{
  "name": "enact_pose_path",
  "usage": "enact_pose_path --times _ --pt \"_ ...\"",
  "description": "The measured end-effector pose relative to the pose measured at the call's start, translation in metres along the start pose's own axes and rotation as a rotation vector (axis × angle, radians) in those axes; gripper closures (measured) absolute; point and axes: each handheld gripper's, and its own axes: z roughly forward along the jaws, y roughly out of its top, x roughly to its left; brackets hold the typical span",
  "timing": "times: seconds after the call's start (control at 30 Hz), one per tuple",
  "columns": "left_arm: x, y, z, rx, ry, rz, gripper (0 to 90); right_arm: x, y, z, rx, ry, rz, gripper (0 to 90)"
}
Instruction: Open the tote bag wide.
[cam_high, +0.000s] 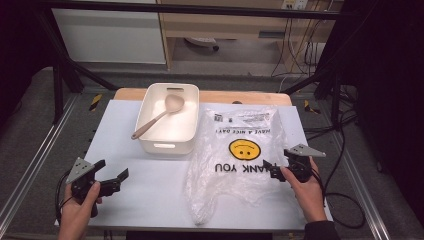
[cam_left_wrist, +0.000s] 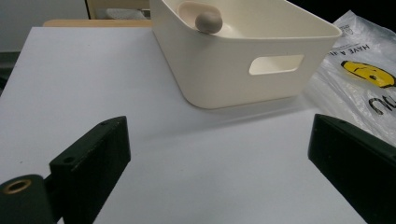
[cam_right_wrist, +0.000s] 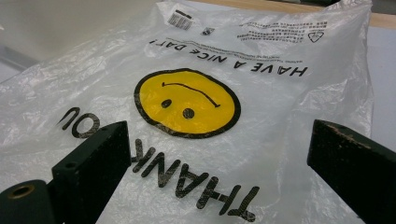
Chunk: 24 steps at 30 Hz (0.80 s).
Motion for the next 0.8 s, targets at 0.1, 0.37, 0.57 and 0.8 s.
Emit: enact_pose_path --times 0.1,0.37,0.57,0.8 --pt "0.002 0.0 0.0 0.002 0.002 -0.003 5.4 0.001 0.0 0.0 0.002 -0.002 -0.007 6.6" --pt "0.004 -0.001 0.001 0.008 0.011 -0.008 5.5 0.002 0.01 -0.006 -0.053 -0.034 -0.014 5.4" --pt "0.006 -0.002 0.002 0.018 0.02 -0.013 5.5 -0.007 0.026 -0.009 -0.048 -0.04 -0.046 5.9" --pt "0.006 -0.003 0.004 0.028 0.025 -0.017 5.6 -0.021 0.043 -0.005 -0.031 -0.034 -0.053 7.1"
